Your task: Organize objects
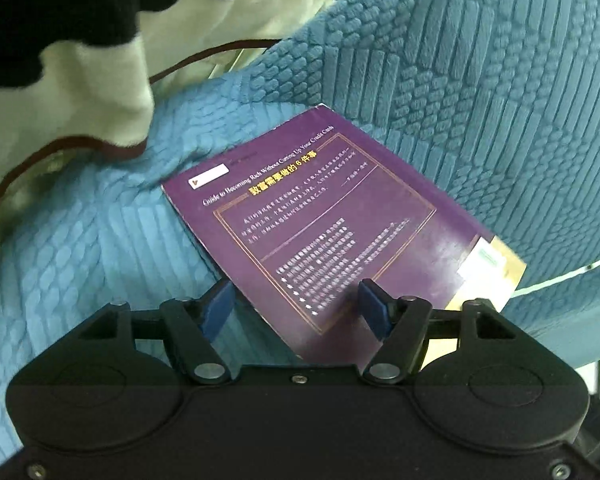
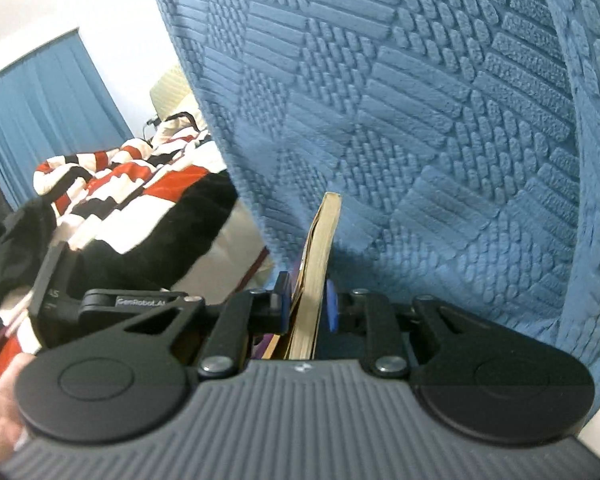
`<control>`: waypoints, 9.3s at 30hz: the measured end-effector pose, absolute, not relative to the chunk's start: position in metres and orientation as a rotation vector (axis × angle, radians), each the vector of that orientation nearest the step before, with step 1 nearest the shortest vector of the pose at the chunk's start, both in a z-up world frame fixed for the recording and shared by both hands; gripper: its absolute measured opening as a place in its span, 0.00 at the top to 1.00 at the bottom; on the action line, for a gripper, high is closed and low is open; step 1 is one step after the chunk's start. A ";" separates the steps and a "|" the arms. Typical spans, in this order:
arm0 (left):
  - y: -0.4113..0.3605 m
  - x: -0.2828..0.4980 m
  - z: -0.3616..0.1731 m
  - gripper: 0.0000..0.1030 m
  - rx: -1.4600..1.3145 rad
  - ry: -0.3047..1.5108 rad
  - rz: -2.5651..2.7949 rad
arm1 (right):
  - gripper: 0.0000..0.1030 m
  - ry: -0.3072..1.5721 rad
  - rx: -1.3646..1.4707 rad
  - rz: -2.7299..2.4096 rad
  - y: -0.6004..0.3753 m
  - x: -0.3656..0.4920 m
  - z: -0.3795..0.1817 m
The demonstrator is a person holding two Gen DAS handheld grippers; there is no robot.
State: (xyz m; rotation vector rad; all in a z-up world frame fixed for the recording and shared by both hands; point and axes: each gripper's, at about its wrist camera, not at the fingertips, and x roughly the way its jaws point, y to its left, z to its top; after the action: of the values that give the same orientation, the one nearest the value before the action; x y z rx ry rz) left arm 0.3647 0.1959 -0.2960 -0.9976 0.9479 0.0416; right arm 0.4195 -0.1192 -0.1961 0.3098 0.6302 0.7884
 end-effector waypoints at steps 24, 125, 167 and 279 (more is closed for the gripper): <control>0.211 0.287 -0.330 0.12 -1.596 0.882 -0.041 | 0.81 0.742 0.639 0.550 -0.103 0.379 -0.180; 0.095 0.156 -0.260 0.85 -1.259 1.046 -0.264 | 0.75 0.872 0.852 0.226 -0.247 0.187 -0.217; 0.048 0.164 -0.267 0.52 -0.579 1.051 -0.110 | 0.64 0.912 0.284 0.364 -0.234 0.169 -0.255; -0.170 0.309 -0.230 0.36 -0.434 0.983 -0.218 | 0.42 0.689 0.661 -0.039 -0.441 0.295 -0.248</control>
State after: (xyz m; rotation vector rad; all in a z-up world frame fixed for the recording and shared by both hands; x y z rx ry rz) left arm 0.3086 -0.1703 -0.2295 -0.4338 0.9833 -0.2178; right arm 0.2951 -0.4415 -0.2480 0.6608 0.6893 -0.0388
